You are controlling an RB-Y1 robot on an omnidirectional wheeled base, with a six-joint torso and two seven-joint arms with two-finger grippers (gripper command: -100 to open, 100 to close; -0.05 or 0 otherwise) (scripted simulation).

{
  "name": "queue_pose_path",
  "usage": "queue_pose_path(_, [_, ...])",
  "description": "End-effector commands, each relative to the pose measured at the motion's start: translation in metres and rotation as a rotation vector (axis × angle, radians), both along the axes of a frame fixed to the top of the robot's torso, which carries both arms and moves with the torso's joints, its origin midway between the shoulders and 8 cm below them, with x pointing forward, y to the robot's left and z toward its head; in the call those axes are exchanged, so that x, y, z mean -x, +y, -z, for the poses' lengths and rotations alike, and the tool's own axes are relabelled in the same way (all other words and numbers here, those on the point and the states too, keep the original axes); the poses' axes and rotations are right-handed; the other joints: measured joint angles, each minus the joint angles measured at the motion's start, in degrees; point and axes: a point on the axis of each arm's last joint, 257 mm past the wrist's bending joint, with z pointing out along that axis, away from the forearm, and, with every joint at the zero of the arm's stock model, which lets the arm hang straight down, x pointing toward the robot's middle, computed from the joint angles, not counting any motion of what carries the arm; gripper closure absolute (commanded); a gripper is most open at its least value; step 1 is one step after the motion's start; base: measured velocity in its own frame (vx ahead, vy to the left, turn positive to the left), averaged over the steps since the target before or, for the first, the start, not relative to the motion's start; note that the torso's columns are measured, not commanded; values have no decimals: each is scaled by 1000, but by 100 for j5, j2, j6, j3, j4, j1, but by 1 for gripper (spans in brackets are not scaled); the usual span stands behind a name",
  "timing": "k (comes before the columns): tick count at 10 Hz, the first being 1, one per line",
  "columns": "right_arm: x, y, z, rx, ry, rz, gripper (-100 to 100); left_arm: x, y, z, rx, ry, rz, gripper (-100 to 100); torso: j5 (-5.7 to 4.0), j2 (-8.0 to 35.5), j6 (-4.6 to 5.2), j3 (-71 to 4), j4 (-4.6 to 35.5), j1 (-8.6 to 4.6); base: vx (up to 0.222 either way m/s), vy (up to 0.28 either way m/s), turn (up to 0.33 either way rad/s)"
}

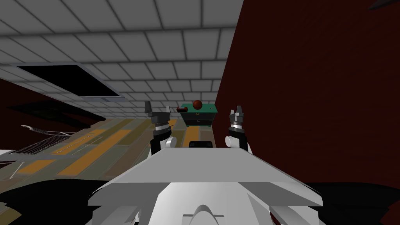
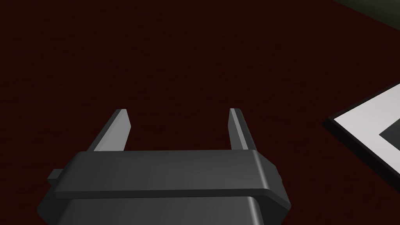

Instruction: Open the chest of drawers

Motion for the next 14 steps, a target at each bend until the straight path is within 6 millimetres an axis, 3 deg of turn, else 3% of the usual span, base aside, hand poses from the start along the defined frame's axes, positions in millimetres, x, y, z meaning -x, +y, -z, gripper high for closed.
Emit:
queue_pose_path(1, [0, 0, 0, 0, 0, 0, 0, 0, 0, 0, 0, 0, 0, 0, 0, 232, 0, -467, 235, 0, 0, 0, 0])
queue_pose_path(9, [0, 0, 0, 0, 0, 0, 0, 0, 0, 0, 0, 0, 0, 0, 0, 3539, 0, -7073, 3537, 0, 0, 0, 0])
queue_pose_path(10, [-5, 2, 9, 51, 38, -7, -100, 0, 0, 0, 0, 0, 0, 0, 0, 3962, 0, -7919, 3960, 0, 11, 3, 64])
queue_pose_path(11, [-9, 3, 19, 95, 76, -10, -100, 0, 0, 0, 0, 0, 0, 0, 0, 4153, -1, -8314, 4149, 0, 15, 4, 118])
queue_pose_path(14, [-23, -1, 67, 249, 238, 1, -100, 0, 0, 0, 0, 0, 0, 0, 0, 4221, 0, -8459, 4225, 1, 26, 6, 153])
